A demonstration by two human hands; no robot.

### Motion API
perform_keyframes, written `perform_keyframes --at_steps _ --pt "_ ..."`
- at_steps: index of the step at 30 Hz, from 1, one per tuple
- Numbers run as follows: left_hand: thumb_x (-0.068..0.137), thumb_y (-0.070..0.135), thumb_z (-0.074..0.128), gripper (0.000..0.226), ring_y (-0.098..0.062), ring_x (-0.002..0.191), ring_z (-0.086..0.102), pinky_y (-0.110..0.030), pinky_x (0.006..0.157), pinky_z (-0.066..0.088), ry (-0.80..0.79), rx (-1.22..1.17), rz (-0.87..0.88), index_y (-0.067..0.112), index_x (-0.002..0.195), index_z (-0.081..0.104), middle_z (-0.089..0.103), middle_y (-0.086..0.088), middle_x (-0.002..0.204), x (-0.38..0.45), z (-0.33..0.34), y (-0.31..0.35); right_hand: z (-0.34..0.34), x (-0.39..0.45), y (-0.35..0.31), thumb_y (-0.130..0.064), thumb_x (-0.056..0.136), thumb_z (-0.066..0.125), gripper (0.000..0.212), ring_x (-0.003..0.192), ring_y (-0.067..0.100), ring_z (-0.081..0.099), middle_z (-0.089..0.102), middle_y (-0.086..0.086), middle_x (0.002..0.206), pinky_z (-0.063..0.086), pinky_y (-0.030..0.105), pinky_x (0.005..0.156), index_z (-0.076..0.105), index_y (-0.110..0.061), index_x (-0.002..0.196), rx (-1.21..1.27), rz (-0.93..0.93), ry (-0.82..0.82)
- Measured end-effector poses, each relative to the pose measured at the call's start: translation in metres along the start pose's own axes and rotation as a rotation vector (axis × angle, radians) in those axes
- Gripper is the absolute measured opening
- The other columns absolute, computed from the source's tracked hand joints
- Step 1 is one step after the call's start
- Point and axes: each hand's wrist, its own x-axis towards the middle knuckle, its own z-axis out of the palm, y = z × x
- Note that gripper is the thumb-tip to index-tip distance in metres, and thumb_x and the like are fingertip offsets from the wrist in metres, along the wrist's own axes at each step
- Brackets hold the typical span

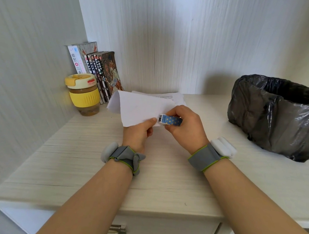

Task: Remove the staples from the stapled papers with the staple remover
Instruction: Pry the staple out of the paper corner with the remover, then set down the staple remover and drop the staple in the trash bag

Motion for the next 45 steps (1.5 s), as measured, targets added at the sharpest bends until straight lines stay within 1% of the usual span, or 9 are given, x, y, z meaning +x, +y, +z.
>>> perform_keyframes --at_steps 5,8,13,16,19,24,29,35,45 --pt "0.080 -0.002 0.062 0.027 -0.005 0.038 0.041 -0.023 0.051 0.036 0.000 0.005 0.028 0.018 0.063 0.053 0.051 0.011 0.042 0.000 -0.001 0.001 0.000 -0.001 -0.002 0.004 0.067 0.068 0.019 0.074 0.013 0.050 0.062 0.006 0.082 0.037 0.008 0.063 0.065 -0.005 0.083 0.058 0.013 0.065" --pt "0.080 -0.002 0.062 0.029 -0.004 0.037 0.043 -0.024 0.051 0.039 0.031 -0.020 0.031 0.019 0.062 0.053 0.053 0.011 0.041 0.000 -0.002 0.001 -0.006 0.002 0.000 -0.003 0.065 0.068 0.020 0.071 0.016 0.052 0.060 -0.001 0.075 0.045 0.024 0.066 0.060 -0.019 0.074 0.055 0.159 0.130" --pt "0.081 0.000 0.062 0.031 -0.002 0.037 0.045 -0.028 0.055 0.040 0.078 -0.027 0.093 0.022 0.061 0.053 0.055 0.011 0.041 0.001 -0.005 0.001 -0.016 0.001 -0.001 -0.025 0.067 0.070 0.014 0.078 0.016 0.053 0.059 -0.008 0.083 0.038 0.025 0.068 0.060 -0.027 0.076 -0.297 0.249 -0.237" --pt "0.081 0.000 0.063 0.032 -0.002 0.038 0.045 -0.029 0.058 0.040 0.081 -0.024 0.101 0.022 0.059 0.053 0.054 0.011 0.040 0.001 -0.005 0.001 -0.015 0.000 -0.006 -0.027 0.071 0.067 0.016 0.086 0.016 0.056 0.057 -0.008 0.091 0.039 0.023 0.072 0.064 -0.027 0.087 -0.419 0.255 -0.432" --pt "0.082 0.000 0.062 0.028 -0.002 0.038 0.045 -0.027 0.055 0.040 0.066 -0.032 0.092 0.019 0.063 0.053 0.053 0.011 0.040 0.000 -0.003 0.003 -0.013 0.000 -0.004 -0.021 0.071 0.065 0.022 0.093 0.018 0.059 0.061 -0.005 0.097 0.043 0.025 0.074 0.066 -0.025 0.093 -0.408 0.265 -0.496" --pt "0.082 -0.002 0.061 0.020 -0.006 0.042 0.046 -0.019 0.045 0.043 -0.005 -0.143 0.023 0.016 0.075 0.057 0.055 0.011 0.047 -0.005 0.001 0.008 -0.011 0.001 0.000 -0.038 0.072 0.071 0.036 0.094 0.012 0.058 0.061 -0.005 0.095 0.049 0.029 0.087 0.066 -0.015 0.100 -0.162 0.327 -0.446" --pt "0.083 -0.004 0.059 0.020 -0.006 0.045 0.047 -0.015 0.045 0.044 -0.004 -0.201 0.000 0.016 0.081 0.059 0.057 0.006 0.058 -0.008 0.002 0.011 -0.005 0.000 -0.009 -0.026 0.080 0.068 0.013 0.060 -0.006 0.058 0.065 -0.013 0.066 0.044 0.004 0.057 0.066 -0.016 0.071 0.344 0.368 -0.197" --pt "0.081 -0.004 0.060 0.020 -0.004 0.044 0.048 -0.015 0.045 0.044 -0.040 -0.184 -0.020 0.016 0.083 0.059 0.056 0.002 0.065 -0.010 0.003 0.011 -0.005 0.001 -0.014 -0.012 0.083 0.064 0.012 0.045 0.005 0.055 0.063 0.007 0.066 0.051 0.016 0.049 0.062 -0.008 0.072 0.720 0.566 -0.093" --pt "0.080 -0.003 0.060 0.019 -0.006 0.046 0.049 -0.016 0.046 0.045 -0.150 -0.144 -0.071 0.016 0.082 0.061 0.059 0.006 0.059 -0.016 0.006 0.012 -0.011 0.003 -0.011 -0.003 0.081 0.063 0.013 0.036 0.006 0.051 0.056 0.001 0.049 0.047 0.016 0.042 0.059 -0.008 0.070 0.820 0.651 -0.053"
